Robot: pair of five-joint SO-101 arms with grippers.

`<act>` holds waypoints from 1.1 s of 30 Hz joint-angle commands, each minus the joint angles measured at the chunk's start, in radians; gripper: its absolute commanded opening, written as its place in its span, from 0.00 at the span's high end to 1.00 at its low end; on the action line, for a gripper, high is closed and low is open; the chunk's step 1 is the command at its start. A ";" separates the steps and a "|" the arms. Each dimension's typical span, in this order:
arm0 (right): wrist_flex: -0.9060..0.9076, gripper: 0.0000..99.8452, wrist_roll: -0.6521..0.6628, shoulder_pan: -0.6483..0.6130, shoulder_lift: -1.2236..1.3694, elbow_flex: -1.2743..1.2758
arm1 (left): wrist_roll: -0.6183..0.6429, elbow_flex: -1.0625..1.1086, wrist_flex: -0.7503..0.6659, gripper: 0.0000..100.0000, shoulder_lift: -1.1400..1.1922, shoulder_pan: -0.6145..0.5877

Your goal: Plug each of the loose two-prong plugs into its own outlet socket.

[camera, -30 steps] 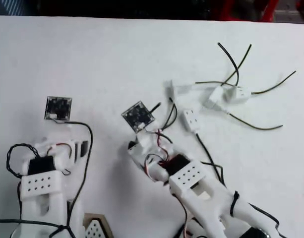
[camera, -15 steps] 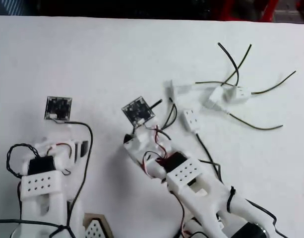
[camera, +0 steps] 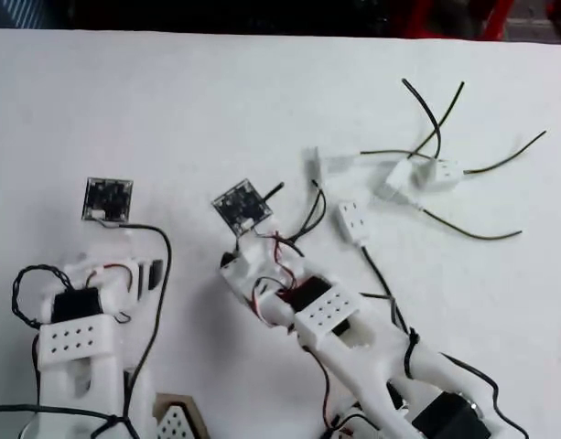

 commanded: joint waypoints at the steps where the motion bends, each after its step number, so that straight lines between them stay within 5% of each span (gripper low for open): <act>1: 0.005 0.98 0.003 0.001 -0.008 -0.017 | -0.002 -0.008 -0.012 0.74 -0.022 -0.007; 20: -0.044 0.98 0.003 0.051 0.071 -0.020 | -0.002 -0.008 -0.012 0.74 -0.022 -0.007; 33: 0.105 0.98 0.061 0.001 0.087 -0.052 | -0.002 0.005 -0.018 0.74 -0.028 -0.007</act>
